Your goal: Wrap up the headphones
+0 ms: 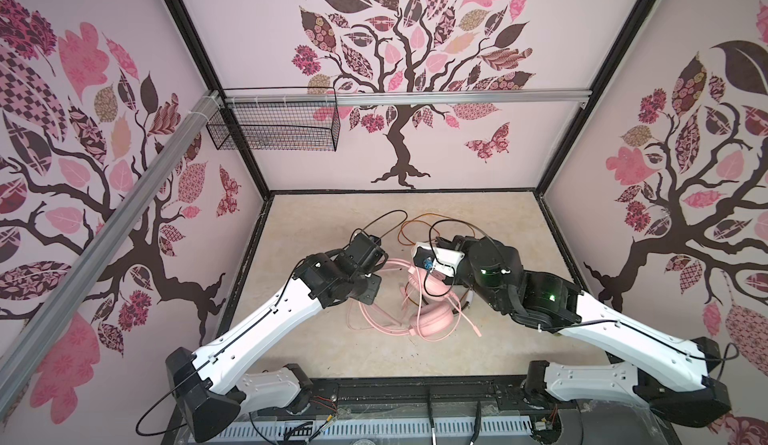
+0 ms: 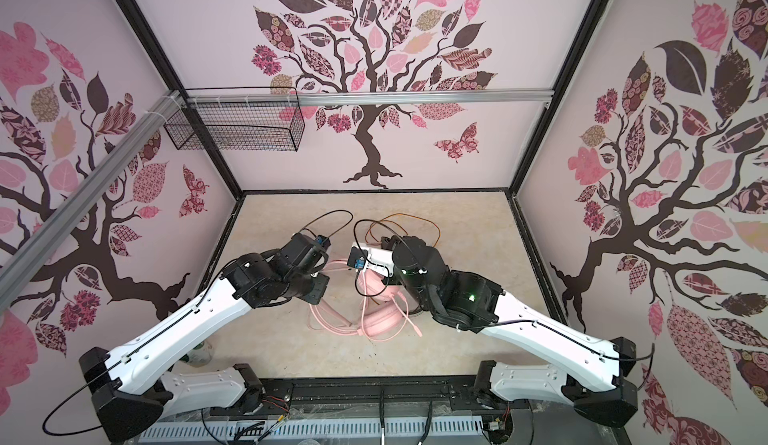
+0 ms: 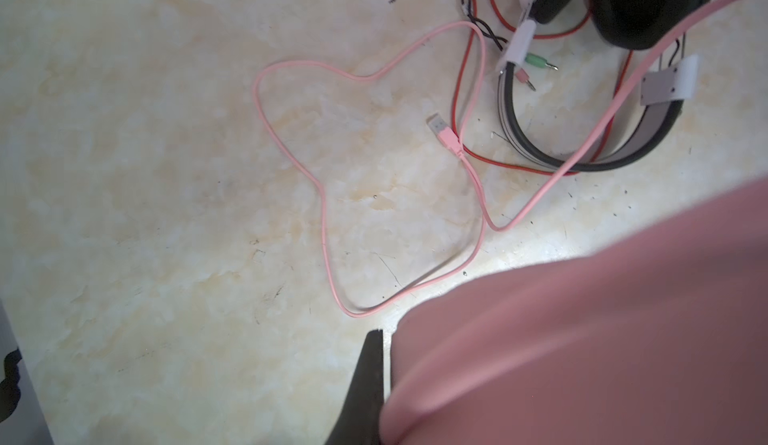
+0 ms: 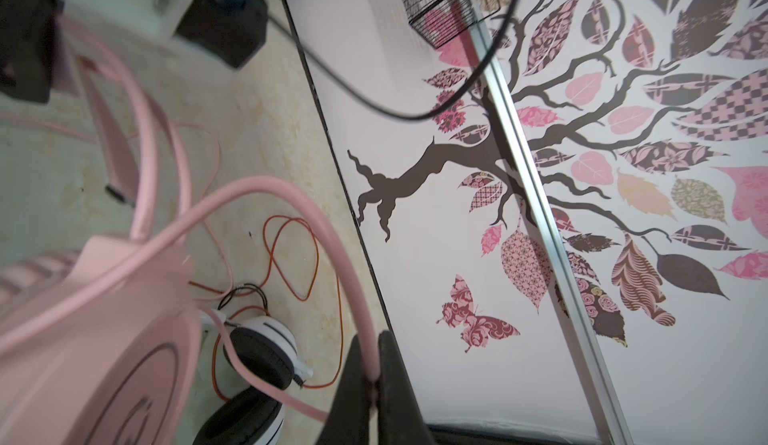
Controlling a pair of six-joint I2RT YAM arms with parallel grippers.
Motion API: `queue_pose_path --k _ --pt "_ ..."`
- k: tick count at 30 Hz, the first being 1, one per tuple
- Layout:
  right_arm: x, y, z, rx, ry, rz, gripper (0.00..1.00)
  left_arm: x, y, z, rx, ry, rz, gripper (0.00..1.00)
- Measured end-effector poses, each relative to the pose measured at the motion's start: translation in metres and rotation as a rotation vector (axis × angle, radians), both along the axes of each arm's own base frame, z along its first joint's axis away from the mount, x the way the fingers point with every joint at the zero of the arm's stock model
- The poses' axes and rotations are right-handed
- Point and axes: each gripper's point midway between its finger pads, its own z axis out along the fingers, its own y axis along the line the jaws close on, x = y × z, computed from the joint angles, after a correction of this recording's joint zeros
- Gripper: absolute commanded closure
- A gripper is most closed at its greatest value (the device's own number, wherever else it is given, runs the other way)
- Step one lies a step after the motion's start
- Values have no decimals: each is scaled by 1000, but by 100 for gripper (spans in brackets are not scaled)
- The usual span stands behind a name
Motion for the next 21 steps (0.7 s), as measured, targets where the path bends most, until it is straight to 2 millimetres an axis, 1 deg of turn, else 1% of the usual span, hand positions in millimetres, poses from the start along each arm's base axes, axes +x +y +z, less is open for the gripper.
queue_pose_path --k 2,3,5,6,7,11,14,18,21 --pt "6 1 18 71 12 10 100 -8 -6 -4 -2 19 -32 100" --pt "10 -1 24 97 18 5 100 -11 -9 -6 -5 27 -45 100" --pt "23 -2 28 139 43 -10 100 -16 -15 -7 -20 41 -67 100" --pt "28 -2 26 151 62 -19 100 -18 -18 -8 -30 47 -76 100" --pt "33 -3 22 154 78 -26 100 -20 -20 -8 -39 52 -83 100" --pt "50 6 -8 159 196 -39 100 -24 -26 -5 -79 61 -98 100" --pt "60 11 -28 173 281 -45 100 -27 -31 -1 -113 66 -110 100" --pt "73 8 -44 223 370 -74 100 -32 -37 5 -163 73 -132 100" --pt "84 4 -56 284 443 -92 100 -35 -43 16 -221 64 -153 100"
